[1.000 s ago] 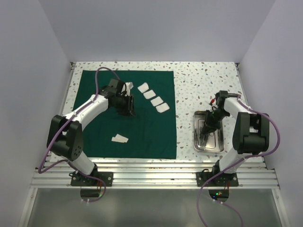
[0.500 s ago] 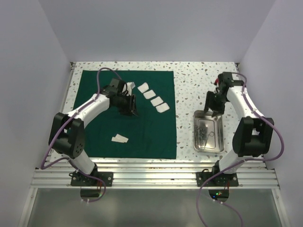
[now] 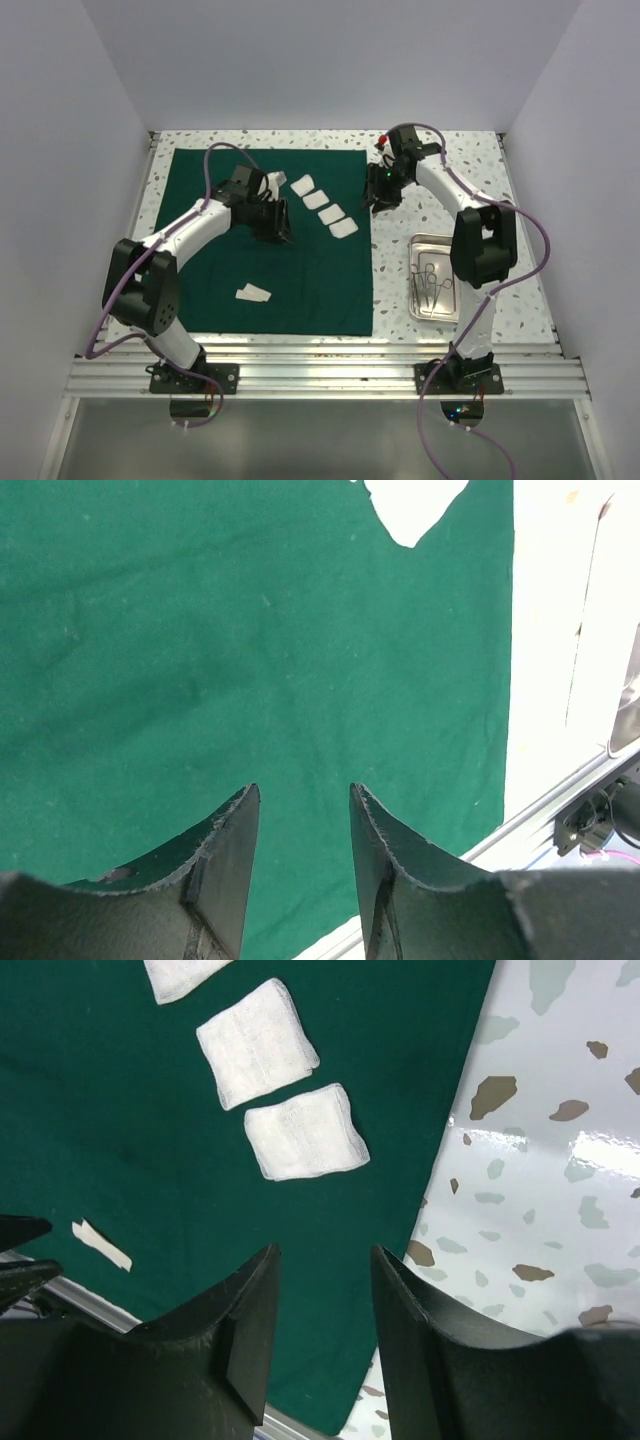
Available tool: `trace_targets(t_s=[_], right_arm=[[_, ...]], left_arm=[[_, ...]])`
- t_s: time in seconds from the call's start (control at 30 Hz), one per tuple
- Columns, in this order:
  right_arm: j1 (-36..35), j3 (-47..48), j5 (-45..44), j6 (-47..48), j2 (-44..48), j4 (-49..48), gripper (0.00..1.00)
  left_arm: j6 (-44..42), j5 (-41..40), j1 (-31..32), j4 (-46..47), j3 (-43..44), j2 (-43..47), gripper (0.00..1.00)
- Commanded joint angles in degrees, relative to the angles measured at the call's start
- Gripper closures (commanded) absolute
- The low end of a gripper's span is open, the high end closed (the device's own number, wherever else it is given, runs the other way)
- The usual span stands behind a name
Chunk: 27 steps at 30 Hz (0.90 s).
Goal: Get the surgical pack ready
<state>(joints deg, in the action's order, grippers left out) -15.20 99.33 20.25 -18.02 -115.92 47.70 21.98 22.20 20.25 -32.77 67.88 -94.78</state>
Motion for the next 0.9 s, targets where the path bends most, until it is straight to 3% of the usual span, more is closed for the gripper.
trace_targets(t_s=[0.0,0.3,0.67,0.77,0.87], right_arm=[[-0.5,4.4,1.4,-2.1,-0.6,-0.6,0.55],[-0.5,0.2,-1.2,-0.7,3.9,2.6,0.51],[-0.4,-12.0,2.7,-3.6,15.2,0.1,0.5],[-0.5,-13.7,3.2,-3.1,17.3,0.5,0.5],[-0.5,-16.2,3.4,-2.9,19.4,0.7,0.5]], left_arm=[[0.5,1.3,-0.1,4.0,0.9,1.8,0.54],[8.8,1.1,0.0,8.2,13.6,-9.7,0.53],[19.9,-7.1,-1.4,14.3,27.1,-22.5,0.49],[19.2,-7.7,-2.0,17.2,31.7,-26.3,0.48],[10.8,-7.2,-2.1,17.2,37.6,-30.8,0.49]])
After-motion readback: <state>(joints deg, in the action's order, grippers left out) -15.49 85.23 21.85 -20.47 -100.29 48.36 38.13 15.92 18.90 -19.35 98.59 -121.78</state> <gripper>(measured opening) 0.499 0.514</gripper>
